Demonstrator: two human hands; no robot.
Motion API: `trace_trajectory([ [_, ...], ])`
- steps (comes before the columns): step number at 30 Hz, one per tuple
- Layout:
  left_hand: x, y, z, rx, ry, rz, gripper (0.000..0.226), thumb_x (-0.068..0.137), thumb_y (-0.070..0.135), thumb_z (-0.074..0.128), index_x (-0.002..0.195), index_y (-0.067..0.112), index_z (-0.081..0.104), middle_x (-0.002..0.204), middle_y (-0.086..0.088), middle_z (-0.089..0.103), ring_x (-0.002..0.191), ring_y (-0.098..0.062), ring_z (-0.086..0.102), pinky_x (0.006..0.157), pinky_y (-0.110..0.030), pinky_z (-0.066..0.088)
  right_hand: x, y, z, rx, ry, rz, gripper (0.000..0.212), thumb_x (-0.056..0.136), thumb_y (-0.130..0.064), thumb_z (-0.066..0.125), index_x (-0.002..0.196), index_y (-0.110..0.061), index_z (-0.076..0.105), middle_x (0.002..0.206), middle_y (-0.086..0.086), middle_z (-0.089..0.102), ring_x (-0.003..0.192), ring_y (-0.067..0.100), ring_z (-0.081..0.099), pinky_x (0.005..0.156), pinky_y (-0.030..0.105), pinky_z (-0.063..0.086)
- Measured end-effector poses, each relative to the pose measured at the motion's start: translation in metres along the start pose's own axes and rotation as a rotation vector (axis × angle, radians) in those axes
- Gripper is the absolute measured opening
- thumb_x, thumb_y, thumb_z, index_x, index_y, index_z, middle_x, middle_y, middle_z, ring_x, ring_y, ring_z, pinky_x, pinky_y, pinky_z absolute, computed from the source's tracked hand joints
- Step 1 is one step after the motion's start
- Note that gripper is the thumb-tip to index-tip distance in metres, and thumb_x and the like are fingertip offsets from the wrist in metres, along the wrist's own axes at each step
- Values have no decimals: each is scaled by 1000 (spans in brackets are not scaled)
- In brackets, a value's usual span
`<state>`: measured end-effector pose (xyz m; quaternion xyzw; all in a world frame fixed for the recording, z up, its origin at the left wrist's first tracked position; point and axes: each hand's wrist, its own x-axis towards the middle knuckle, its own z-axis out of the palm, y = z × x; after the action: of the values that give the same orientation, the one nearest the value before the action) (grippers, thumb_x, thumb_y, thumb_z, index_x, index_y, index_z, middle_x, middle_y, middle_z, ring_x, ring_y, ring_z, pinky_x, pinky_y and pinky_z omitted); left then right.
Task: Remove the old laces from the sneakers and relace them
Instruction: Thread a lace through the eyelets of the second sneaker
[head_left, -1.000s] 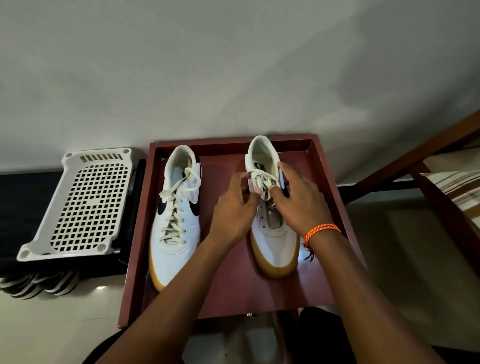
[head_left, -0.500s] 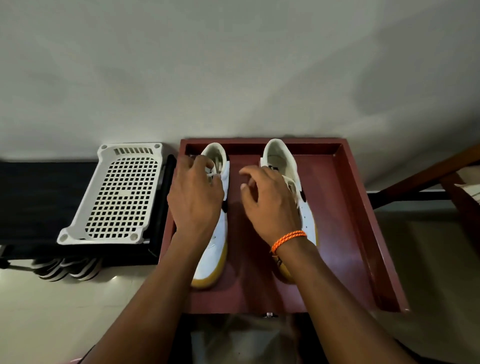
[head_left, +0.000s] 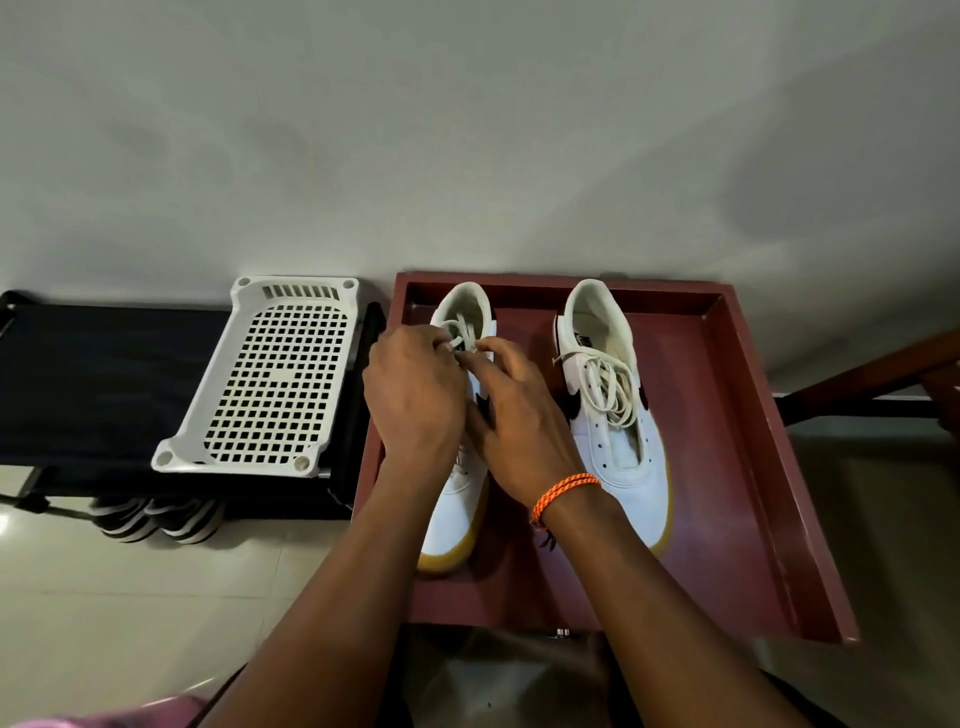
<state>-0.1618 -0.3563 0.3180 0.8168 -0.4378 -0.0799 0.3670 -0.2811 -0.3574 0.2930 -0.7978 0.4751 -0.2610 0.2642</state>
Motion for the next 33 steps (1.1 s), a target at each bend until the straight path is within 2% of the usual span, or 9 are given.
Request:
trace_trajectory([
  [4, 6, 2, -5, -175, -14, 7, 20, 94, 7, 75, 104, 21, 85, 104, 7, 81, 93, -3, 73, 81, -9, 49, -1, -3, -1, -10, 15, -1, 53, 99, -16, 66, 150, -24, 55, 159, -5, 43, 142, 20, 44, 108, 37, 50],
  [10, 16, -3, -1, -367, -194, 76, 25, 96, 3, 72, 109, 21, 85, 101, 11, 81, 97, 3, 74, 91, -19, 59, 0, -4, 3, 51, 49, 42, 72, 98, -9, 63, 162, -16, 32, 169, -2, 29, 153, 18, 36, 117, 39, 45],
  [12, 13, -4, 3, -218, -184, 155, 29, 98, 6, 68, 112, 25, 84, 99, 8, 80, 108, -7, 71, 98, -27, 54, -1, -3, 5, 63, 34, 59, 80, 98, -9, 63, 166, -15, 20, 172, 3, 23, 156, 20, 31, 120, 38, 42],
  [14, 11, -4, 5, 27, -157, 198, 26, 101, 18, 65, 114, 31, 83, 101, 8, 73, 124, -22, 53, 100, -30, 32, -2, -2, 6, 27, -1, 57, 84, 100, -13, 63, 168, -16, 13, 174, 4, 18, 157, 22, 28, 123, 36, 38],
  [16, 11, -7, 9, 111, -178, 205, 23, 103, 23, 62, 112, 26, 83, 119, 2, 66, 126, -27, 41, 96, -31, 22, -1, 0, 7, -41, -29, 32, 82, 103, -19, 61, 169, -19, 13, 175, 0, 15, 153, 23, 32, 120, 38, 40],
  [19, 20, -15, 9, -101, -169, 102, 20, 101, 20, 62, 108, 21, 82, 129, -5, 56, 118, -22, 53, 103, -34, 44, 0, 1, 8, -126, -30, 20, 74, 105, -25, 55, 168, -25, 18, 174, -10, 19, 145, 21, 38, 106, 46, 51],
  [21, 25, -21, 3, -222, -81, 38, 16, 97, 25, 64, 100, 25, 80, 116, -2, 64, 100, -13, 65, 93, -35, 56, 0, 1, 8, -194, -46, 15, 66, 105, -28, 52, 166, -26, 26, 173, -14, 19, 145, 19, 36, 100, 48, 52],
  [26, 16, -20, -6, -166, -106, -54, 6, 96, 32, 76, 99, 29, 80, 77, 16, 71, 69, 6, 64, 58, -5, 39, 1, 1, 9, -263, -52, 7, 57, 104, -29, 50, 159, -25, 38, 170, -8, 27, 150, 21, 30, 103, 48, 50],
  [33, 16, -8, -6, -215, -60, 13, 7, 90, 19, 84, 90, 25, 85, 75, 22, 69, 72, 10, 67, 69, 0, 44, 1, 4, 9, -151, -40, 26, 61, 103, -25, 57, 160, -25, 38, 170, -2, 27, 151, 24, 29, 111, 51, 47],
])
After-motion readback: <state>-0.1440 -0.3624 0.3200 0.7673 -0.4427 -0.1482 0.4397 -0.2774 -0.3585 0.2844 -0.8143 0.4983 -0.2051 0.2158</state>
